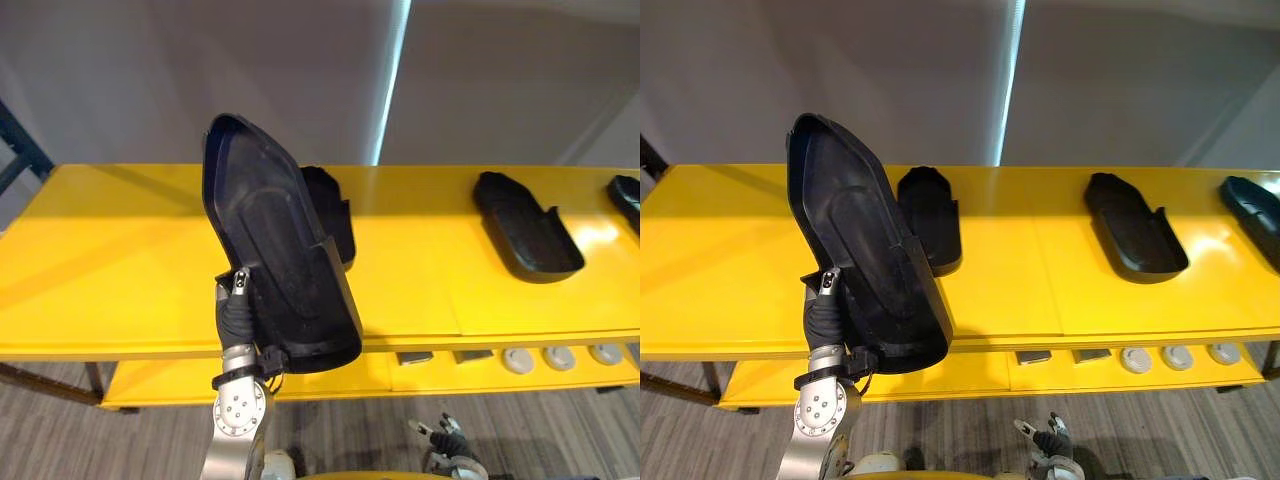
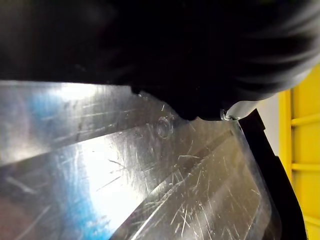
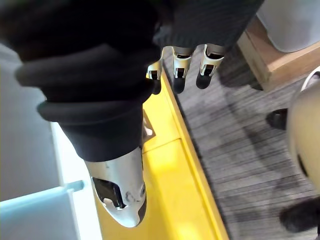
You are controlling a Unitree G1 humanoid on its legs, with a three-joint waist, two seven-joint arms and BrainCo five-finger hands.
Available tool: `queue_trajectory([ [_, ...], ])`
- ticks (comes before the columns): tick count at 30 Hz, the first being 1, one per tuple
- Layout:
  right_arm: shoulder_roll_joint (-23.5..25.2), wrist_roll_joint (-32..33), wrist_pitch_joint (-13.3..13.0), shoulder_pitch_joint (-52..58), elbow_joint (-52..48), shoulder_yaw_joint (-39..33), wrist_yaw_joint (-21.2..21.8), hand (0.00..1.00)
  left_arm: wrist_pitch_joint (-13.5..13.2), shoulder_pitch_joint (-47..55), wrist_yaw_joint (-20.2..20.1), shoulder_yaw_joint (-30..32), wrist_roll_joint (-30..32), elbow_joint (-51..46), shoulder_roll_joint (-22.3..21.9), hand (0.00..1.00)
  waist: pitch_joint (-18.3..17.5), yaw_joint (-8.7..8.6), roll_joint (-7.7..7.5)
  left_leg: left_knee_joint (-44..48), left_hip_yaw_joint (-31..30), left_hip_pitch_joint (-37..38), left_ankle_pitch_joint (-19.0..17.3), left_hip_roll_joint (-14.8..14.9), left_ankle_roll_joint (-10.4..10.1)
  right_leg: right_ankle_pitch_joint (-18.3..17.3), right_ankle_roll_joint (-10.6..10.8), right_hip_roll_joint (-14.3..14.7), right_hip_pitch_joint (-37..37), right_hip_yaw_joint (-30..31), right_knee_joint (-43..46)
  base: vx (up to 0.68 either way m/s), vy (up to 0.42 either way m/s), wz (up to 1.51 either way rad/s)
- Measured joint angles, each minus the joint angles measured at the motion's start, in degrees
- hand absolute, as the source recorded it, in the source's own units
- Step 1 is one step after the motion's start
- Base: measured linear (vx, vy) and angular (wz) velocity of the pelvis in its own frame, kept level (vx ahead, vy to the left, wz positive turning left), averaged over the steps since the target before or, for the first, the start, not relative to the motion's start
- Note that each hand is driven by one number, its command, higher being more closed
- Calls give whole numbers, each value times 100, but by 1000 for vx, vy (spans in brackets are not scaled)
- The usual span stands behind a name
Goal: Walk over and take plastic housings, then place them on the shelf
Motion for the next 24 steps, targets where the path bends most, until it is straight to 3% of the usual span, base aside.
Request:
queue_trajectory([
  [1,-49,0,-1,-29,11,-23,1,0,-3,-103,4,-13,-24,20,-9,100,-19,-36,91,-504,-337,149,368,119,-235,111,201,-94,-30,-11,-19,45,534,6],
  [2,-107,1,4,-53,51,-115,-1,0,-24,-233,17,-15,-35,76,-48,100,-50,-29,186,-813,-763,305,289,0,-876,241,502,-190,-29,12,-149,34,451,2],
  [3,-87,-1,4,-92,93,-130,-9,0,-23,-293,17,-11,-50,110,-13,100,-58,-37,148,-819,-756,278,139,-103,-899,354,599,-275,-6,6,-254,18,501,-4],
  [4,68,-12,5,-142,198,-116,11,0,-21,-419,49,46,-118,215,169,100,-27,-54,-72,-747,-705,256,78,-344,-833,644,613,-490,18,10,-427,-9,472,-4],
  [5,191,-40,11,-148,243,-115,13,0,-18,-426,58,115,-140,286,293,100,-4,-32,-74,-572,-643,186,-8,-442,-698,990,584,-592,-16,25,-485,-13,552,-12],
  [6,219,-61,15,-150,245,-110,14,0,-13,-426,58,150,-138,290,313,100,-23,-28,-132,-504,-608,180,-49,-481,-633,1136,519,-639,-36,46,-466,-29,398,-28],
  [7,225,-79,20,-162,247,-89,16,0,-25,-430,63,197,-135,288,332,100,0,-10,-99,-410,-471,170,-128,-550,-515,1380,222,-729,-214,107,-373,-69,412,-43],
  [8,155,-120,21,-242,247,-72,18,0,-31,-434,70,265,-131,288,331,100,9,-2,-67,-426,-303,190,-199,-617,-393,1657,-238,-782,-378,98,-254,-84,410,-51],
  [9,118,-132,23,-290,245,-57,18,0,-34,-434,79,298,-129,287,343,100,40,4,-4,-472,-229,197,-218,-628,-355,1710,-441,-791,-511,134,-117,-116,455,-48],
  [10,115,-153,24,-326,244,-53,37,0,-32,-442,107,373,-124,321,405,100,105,-37,59,-580,-204,227,-169,-688,-240,1124,-279,-720,-816,467,460,-92,240,-16],
  [11,107,-181,27,-289,249,-54,51,0,-27,-470,139,397,-123,411,408,100,132,-92,26,-777,-180,360,-77,-776,-112,511,-90,-322,-923,925,907,-93,174,1],
  [13,78,-178,37,-214,275,-53,50,0,-26,-443,143,391,-117,428,357,100,141,-64,30,-963,-134,511,6,-852,-73,-81,-22,340,-906,1133,1054,-73,66,2],
  [15,77,-167,35,-183,296,-52,52,0,-26,-459,140,362,-93,428,350,100,138,-86,16,-1067,-178,525,100,-991,-63,-362,-202,789,-790,1317,610,-84,24,9],
  [18,24,-34,-12,-170,198,-102,60,0,-12,-428,128,183,114,400,210,100,178,-197,115,-1317,-485,519,342,-1074,-96,-332,-317,1189,-737,2055,479,-68,-47,39],
  [20,39,-5,-2,-142,175,-101,58,0,-8,-429,112,83,143,396,179,100,181,-139,93,-1627,-573,642,580,-1073,-169,-261,-410,1175,-674,1931,378,-37,-76,34],
  [24,139,-5,4,67,-101,-74,52,0,-7,-427,68,100,224,371,97,100,145,-11,81,-1844,-494,778,653,-952,-211,-129,-477,1300,-475,1834,67,-18,-71,6],
])
